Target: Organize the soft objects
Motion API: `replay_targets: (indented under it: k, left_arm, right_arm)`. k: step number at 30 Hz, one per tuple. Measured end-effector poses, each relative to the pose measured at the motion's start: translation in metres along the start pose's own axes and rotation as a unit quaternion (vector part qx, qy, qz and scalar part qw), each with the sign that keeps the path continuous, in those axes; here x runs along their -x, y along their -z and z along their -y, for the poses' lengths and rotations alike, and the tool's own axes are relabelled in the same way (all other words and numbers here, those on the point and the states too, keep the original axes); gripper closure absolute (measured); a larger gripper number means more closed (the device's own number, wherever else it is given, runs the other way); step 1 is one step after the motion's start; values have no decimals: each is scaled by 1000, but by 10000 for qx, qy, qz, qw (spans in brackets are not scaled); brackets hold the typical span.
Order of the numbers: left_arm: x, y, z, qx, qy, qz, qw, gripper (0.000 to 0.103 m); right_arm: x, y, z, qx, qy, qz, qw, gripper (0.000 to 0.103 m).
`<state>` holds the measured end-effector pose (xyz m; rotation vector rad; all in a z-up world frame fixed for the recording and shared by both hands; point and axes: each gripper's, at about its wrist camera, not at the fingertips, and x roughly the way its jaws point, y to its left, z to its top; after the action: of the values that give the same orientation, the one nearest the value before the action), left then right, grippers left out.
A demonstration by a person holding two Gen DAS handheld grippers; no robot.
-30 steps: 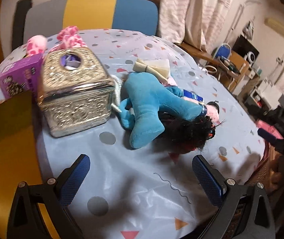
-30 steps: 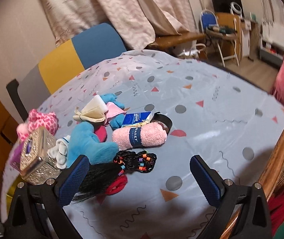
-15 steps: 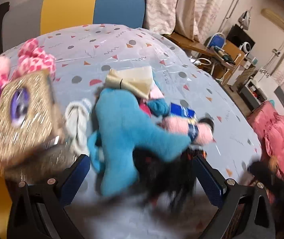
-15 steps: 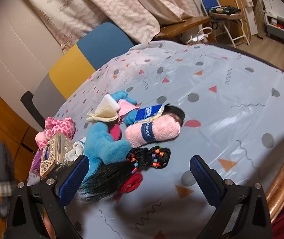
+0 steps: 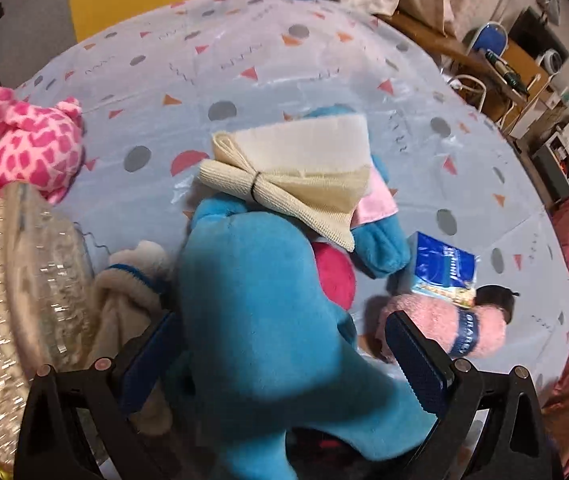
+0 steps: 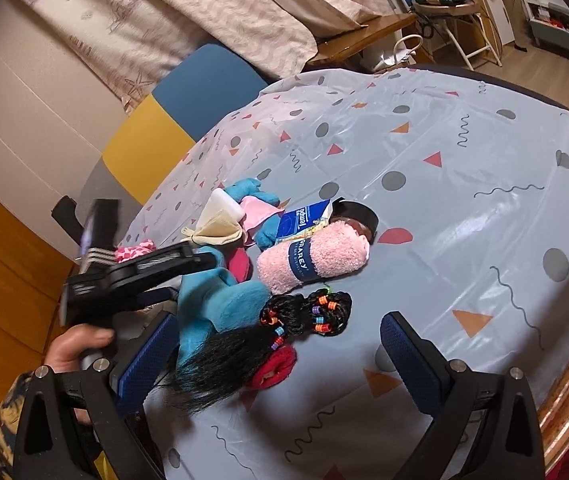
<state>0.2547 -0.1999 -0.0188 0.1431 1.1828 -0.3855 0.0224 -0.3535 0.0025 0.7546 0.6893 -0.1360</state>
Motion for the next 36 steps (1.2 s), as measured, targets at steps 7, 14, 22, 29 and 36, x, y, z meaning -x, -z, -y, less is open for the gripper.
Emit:
replay_targets:
  k: [7, 14, 22, 29, 36]
  left_arm:
    - [-10, 12, 8, -257, -310, 192, 9990, 26]
    - [29, 21, 10, -427, 80, 819, 9957, 29]
    - [112, 36, -3, -561, 612, 1608, 9835, 32]
    - [163, 80, -39, -371, 1171, 2030, 9715, 55]
    - [190, 120, -67, -354, 1194, 2265, 9660, 89]
  right_arm:
    - [0, 0, 5, -124, -66, 12, 9999, 0]
    - [1, -1, 4, -151, -23, 36, 9999, 0]
    - [-1, 0, 4, -114, 96, -1, 9999, 0]
    - [0, 2, 0, 12, 313, 13, 9995, 0]
    - [-11, 1, -16, 400, 630, -114, 9971, 0]
